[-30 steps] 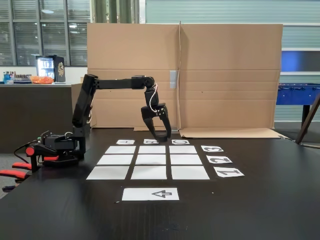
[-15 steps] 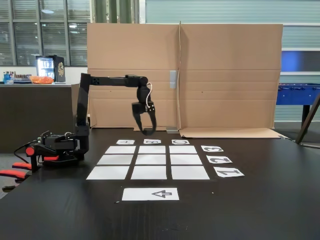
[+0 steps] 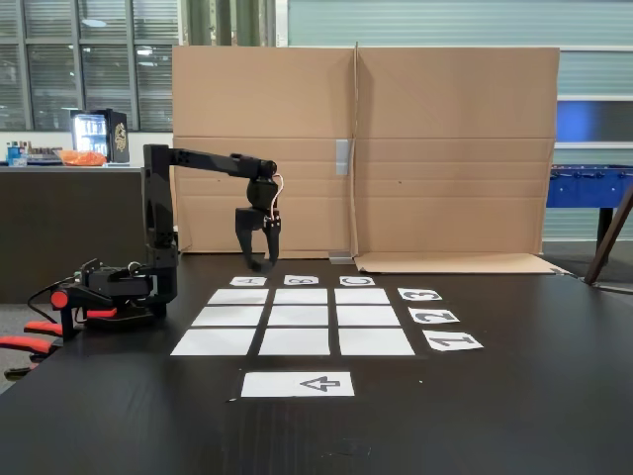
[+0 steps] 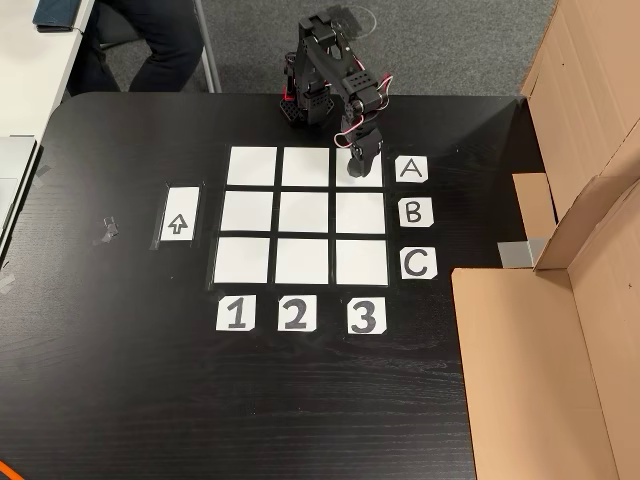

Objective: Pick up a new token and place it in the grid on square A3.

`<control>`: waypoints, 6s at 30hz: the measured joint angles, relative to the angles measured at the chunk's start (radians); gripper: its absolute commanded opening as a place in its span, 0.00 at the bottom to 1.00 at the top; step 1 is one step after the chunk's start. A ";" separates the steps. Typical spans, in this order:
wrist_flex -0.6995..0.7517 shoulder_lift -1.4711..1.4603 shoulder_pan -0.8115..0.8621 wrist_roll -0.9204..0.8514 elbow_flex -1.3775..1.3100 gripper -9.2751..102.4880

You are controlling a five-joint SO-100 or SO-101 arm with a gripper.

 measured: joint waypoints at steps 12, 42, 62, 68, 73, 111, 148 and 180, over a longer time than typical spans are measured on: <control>-0.041 0.032 -0.067 0.000 0.170 0.15; -0.304 0.044 -0.115 0.008 0.373 0.15; -0.367 0.078 -0.135 0.041 0.445 0.36; -0.360 0.107 -0.114 0.040 0.445 0.39; -0.330 0.153 -0.094 0.040 0.420 0.43; -0.304 0.459 0.044 0.015 0.204 0.45; -0.247 1.226 -0.505 0.049 0.370 0.37; -0.107 1.706 -0.910 0.060 0.569 0.18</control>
